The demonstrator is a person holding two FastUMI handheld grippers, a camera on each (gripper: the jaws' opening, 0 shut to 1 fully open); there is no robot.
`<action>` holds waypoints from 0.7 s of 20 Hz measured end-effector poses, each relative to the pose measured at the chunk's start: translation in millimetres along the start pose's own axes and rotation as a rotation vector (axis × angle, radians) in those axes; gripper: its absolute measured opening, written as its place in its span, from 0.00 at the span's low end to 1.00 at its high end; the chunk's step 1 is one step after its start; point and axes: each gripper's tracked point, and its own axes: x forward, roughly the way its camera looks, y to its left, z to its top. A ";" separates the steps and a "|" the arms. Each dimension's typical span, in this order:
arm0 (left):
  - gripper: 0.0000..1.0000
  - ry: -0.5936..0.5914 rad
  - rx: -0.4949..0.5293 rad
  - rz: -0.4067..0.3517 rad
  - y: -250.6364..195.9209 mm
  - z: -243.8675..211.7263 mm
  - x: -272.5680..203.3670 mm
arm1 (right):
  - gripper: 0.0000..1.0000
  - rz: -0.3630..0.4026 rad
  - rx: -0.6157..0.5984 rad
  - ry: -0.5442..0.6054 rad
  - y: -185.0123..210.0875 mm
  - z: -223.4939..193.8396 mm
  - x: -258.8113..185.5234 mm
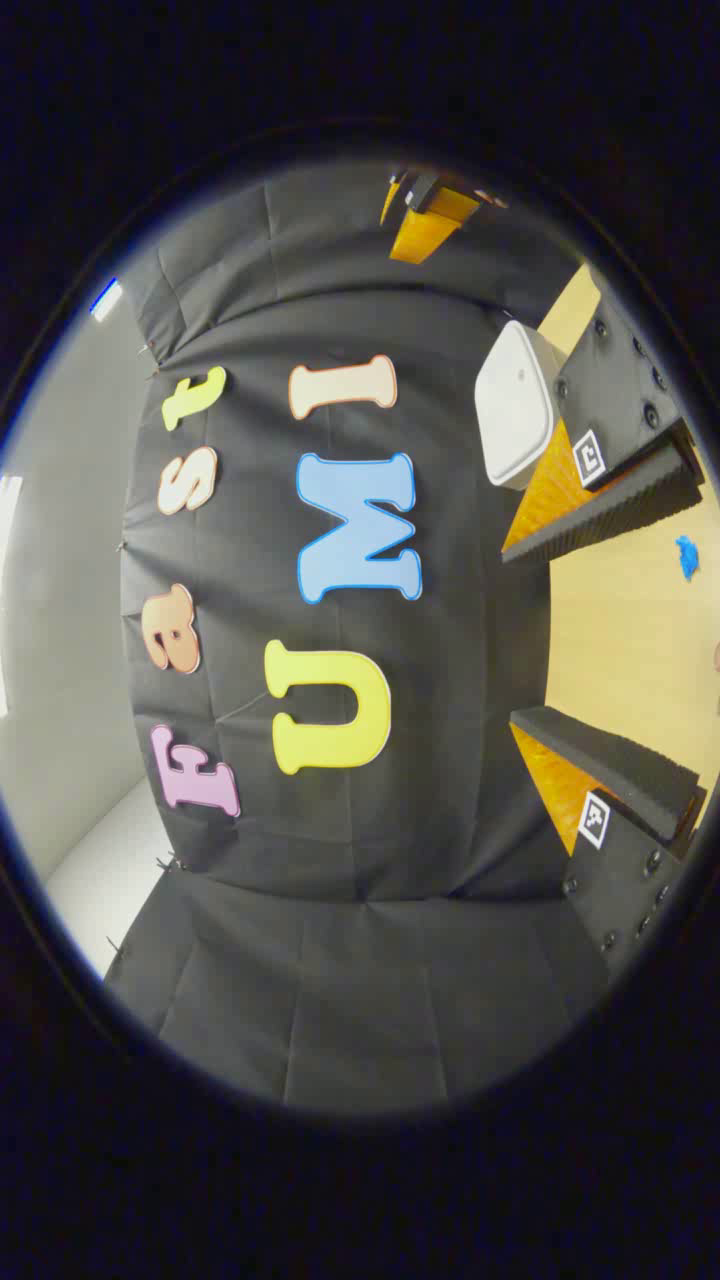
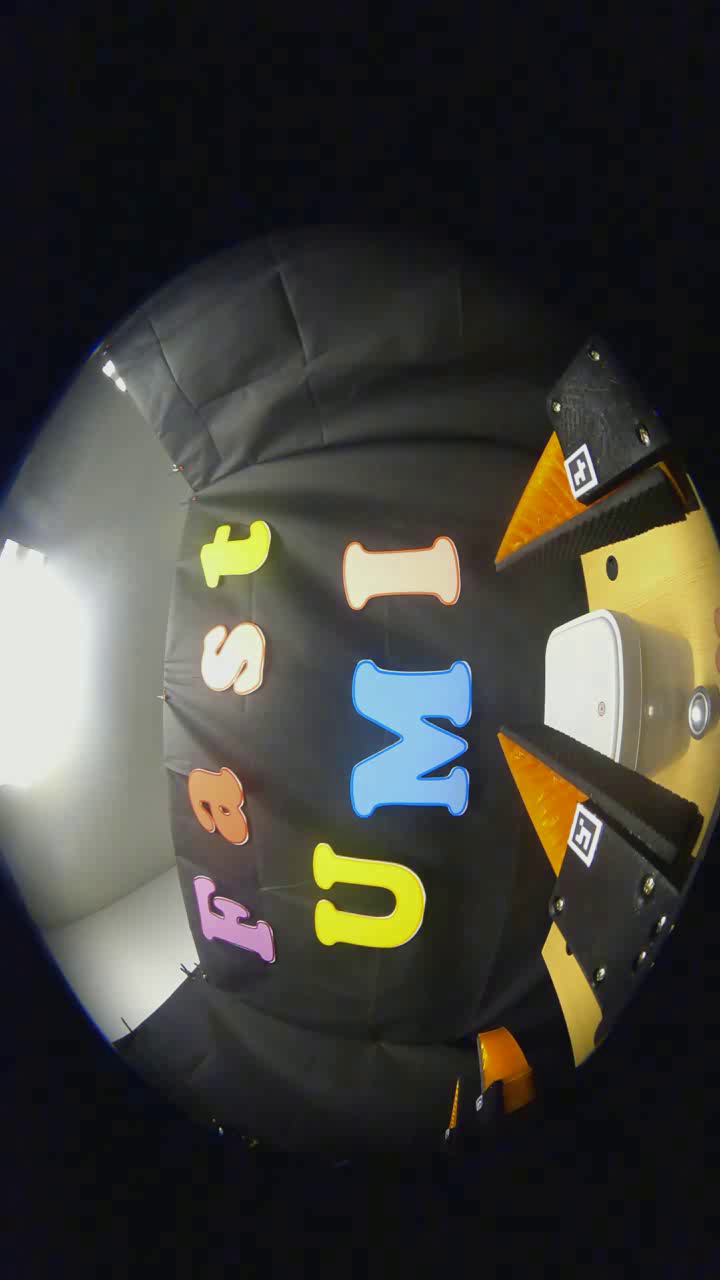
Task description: Press the lid of the desktop garbage bin to open it, pick up the crumpled paper on the desktop and throw it into the bin, then pick up the pop can on the desktop and drop it into the bin, and finally close the garbage bin lid.
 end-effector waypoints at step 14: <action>0.95 -0.002 0.014 -0.032 -36.2 -1.0 15.0 | 0.95 0.048 -0.002 0.049 1.6 -21.4 21.9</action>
